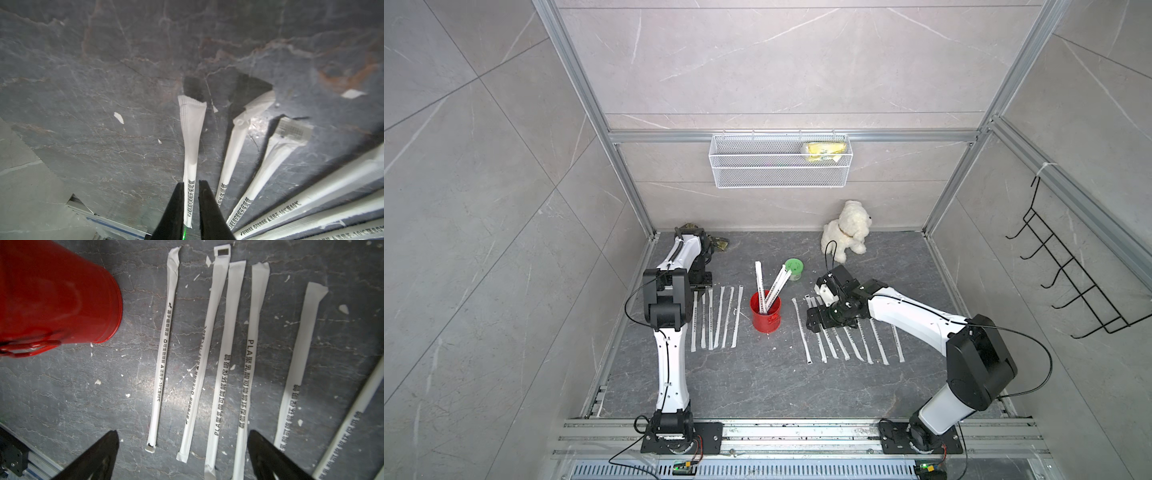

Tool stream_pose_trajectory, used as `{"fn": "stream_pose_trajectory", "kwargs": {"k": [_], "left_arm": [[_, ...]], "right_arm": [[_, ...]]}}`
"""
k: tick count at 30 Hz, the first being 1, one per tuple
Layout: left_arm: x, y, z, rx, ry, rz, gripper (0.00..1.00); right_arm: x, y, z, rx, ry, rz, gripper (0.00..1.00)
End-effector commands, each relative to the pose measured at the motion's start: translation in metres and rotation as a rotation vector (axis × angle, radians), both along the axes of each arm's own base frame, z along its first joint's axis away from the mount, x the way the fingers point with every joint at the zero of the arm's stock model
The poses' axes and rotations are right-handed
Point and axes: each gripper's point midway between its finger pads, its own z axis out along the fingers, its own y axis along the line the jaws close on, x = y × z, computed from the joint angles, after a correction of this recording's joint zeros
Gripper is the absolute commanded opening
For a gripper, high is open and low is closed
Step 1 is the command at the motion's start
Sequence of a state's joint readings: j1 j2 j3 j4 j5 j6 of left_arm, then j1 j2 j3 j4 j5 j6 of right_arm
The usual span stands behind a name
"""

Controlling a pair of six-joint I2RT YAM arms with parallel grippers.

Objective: Take the straws out of the storage container
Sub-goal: Place the straw at the center of the board, then pick up the straw from the container.

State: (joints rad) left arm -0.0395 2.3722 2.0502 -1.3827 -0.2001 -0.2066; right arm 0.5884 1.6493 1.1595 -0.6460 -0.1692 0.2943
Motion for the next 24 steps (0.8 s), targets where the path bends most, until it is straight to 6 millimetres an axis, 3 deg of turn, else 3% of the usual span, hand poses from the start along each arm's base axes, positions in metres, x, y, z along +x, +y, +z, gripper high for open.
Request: {"fn": "stream_pose_trajectory", "kwargs": {"k": [1,4,7,11,15,19,24], "left_arm": [[-0.001,0.000,0.016,-0.006,-0.020,0.002,0.19],[0.000,-0.004,0.049,-0.015,-0.109,0.012,0.19],[-0.001,-0.022,0.087,-0.054,-0.230,0.006,0.20],[-0.005,-0.074,0.139,-0.205,-0.451,-0.082,0.20],[-0.027,-0.124,0.186,-0.330,-0.625,-0.190,0.21],[-0.056,-0.165,0.212,-0.479,-0.723,-0.236,0.25],[-0.084,-0.205,0.222,-0.591,-0.761,-0.297,0.37]], "right_arm": [[0.003,0.000,0.011,0.009,-0.021,-0.001,1.00],[0.003,0.000,0.014,0.015,-0.026,-0.009,1.00],[0.002,0.000,0.018,0.037,-0.036,-0.024,1.00],[-0.002,0.000,0.025,0.064,-0.040,-0.047,1.00],[-0.008,-0.003,0.038,0.087,-0.054,-0.060,1.00],[-0.013,-0.008,0.050,0.094,-0.066,-0.067,1.00],[-0.018,-0.012,0.058,0.103,-0.075,-0.077,1.00]]}}
